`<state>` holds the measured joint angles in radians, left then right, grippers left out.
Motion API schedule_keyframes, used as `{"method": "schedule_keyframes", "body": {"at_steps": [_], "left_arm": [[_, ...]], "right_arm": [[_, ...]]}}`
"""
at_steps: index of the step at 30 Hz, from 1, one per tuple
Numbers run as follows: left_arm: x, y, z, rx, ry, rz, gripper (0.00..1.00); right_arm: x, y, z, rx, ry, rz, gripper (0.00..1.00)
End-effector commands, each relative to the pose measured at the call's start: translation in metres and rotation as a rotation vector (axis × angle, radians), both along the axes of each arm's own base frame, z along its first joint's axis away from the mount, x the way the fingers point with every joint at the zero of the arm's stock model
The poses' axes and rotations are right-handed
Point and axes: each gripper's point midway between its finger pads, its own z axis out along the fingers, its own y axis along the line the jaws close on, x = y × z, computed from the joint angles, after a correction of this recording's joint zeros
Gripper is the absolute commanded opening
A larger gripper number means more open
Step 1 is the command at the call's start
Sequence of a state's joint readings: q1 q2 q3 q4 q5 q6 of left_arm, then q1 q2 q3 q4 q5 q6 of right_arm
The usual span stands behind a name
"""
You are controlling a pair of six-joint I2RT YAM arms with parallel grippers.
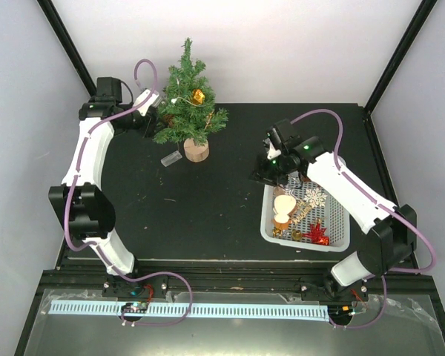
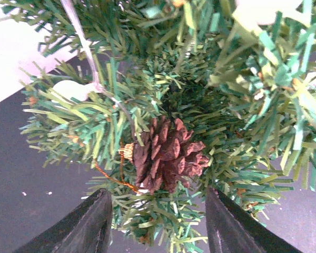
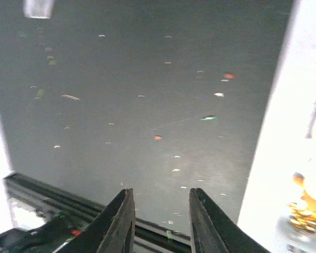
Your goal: Decorate the small christmas tree
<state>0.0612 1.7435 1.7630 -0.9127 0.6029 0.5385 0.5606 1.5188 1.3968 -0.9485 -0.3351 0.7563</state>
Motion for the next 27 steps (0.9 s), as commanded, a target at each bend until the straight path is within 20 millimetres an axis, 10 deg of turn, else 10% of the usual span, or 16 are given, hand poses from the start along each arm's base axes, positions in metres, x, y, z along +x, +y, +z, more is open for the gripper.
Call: {"method": "schedule_keyframes", "body": {"at_steps": [1, 11, 27], "left_arm": [[0.003, 0.008, 0.032, 0.016, -0.079, 0.051, 0.51], [-0.034, 0.046, 0.060, -0.019, -0.095, 0.159, 0.71], [-0.098, 0.024, 0.077, -0.106, -0.086, 0.065, 0.73]], "right_arm": [[-0.008, -0.064, -0.020, -0.268, 0.050, -0.109, 0.33], [-0.035, -0.156, -0.081, -0.347, 0.209, -0.374, 0.61], [0.001, -0.160, -0.135, 0.104, 0.109, -0.622, 0.59]]}}
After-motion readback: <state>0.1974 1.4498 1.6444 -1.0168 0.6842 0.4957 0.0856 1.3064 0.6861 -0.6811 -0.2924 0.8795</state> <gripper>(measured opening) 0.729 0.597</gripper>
